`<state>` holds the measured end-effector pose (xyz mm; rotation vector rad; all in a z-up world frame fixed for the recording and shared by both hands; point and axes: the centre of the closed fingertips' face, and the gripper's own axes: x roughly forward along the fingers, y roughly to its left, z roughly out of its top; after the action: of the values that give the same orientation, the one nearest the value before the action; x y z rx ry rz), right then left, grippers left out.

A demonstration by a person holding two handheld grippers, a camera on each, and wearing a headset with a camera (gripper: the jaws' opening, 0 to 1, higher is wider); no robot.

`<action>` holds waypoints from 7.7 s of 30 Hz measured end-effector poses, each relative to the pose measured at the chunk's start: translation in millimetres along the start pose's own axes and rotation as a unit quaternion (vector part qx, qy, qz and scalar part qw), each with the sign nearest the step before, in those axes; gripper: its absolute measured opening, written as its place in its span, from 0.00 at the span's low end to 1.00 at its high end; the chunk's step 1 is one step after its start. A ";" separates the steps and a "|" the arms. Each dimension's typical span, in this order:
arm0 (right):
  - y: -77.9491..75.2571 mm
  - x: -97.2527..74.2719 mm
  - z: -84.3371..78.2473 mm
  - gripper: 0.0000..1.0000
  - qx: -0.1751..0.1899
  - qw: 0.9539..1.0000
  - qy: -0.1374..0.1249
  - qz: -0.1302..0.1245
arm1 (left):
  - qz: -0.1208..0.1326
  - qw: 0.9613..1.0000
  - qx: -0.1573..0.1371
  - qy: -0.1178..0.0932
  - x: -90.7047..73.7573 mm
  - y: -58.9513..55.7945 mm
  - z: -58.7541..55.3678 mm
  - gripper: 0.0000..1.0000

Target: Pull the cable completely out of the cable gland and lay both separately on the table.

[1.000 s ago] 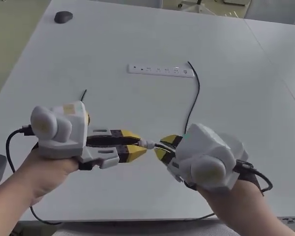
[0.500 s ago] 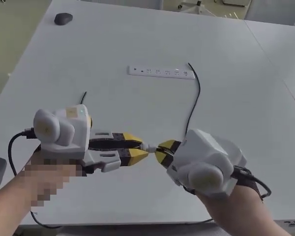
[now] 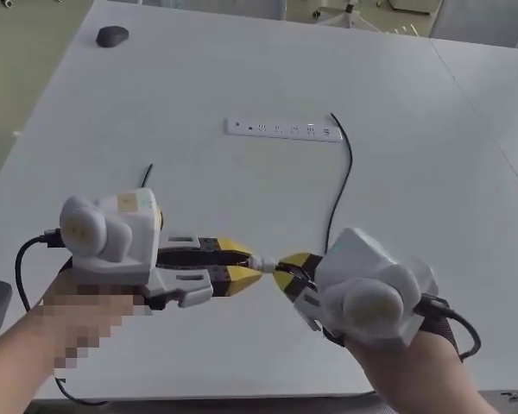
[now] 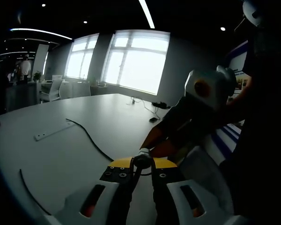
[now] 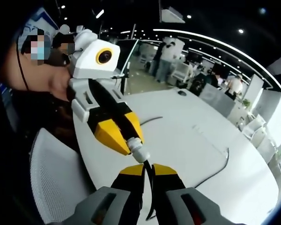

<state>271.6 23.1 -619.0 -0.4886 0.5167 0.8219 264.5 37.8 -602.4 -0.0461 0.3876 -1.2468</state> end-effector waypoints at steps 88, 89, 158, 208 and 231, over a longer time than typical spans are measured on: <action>-45.3 -4.4 -101.8 0.01 0.367 0.929 0.016 -0.054 | 0.015 1.000 -0.018 0.001 2.8 11.0 -4.5 0.15; -45.6 -5.1 -101.2 0.01 0.360 0.931 0.016 -0.054 | 0.016 1.000 -0.017 0.001 2.5 11.1 -4.3 0.15; -13.2 0.8 -8.2 0.00 -0.078 0.996 0.027 0.019 | 0.018 1.000 -0.018 0.004 12.4 3.9 -0.4 0.15; -70.5 -10.4 -119.8 0.00 0.307 0.947 0.040 -0.084 | 0.022 1.000 0.002 0.012 17.9 0.5 0.2 0.15; -77.2 -17.4 -119.8 0.03 0.276 0.957 0.031 -0.083 | 0.032 0.999 -0.002 0.018 23.1 4.4 -0.1 0.15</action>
<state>293.4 -102.5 -685.1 -0.0390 0.7224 0.4717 274.5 17.9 -609.5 -0.0146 0.4211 -1.1841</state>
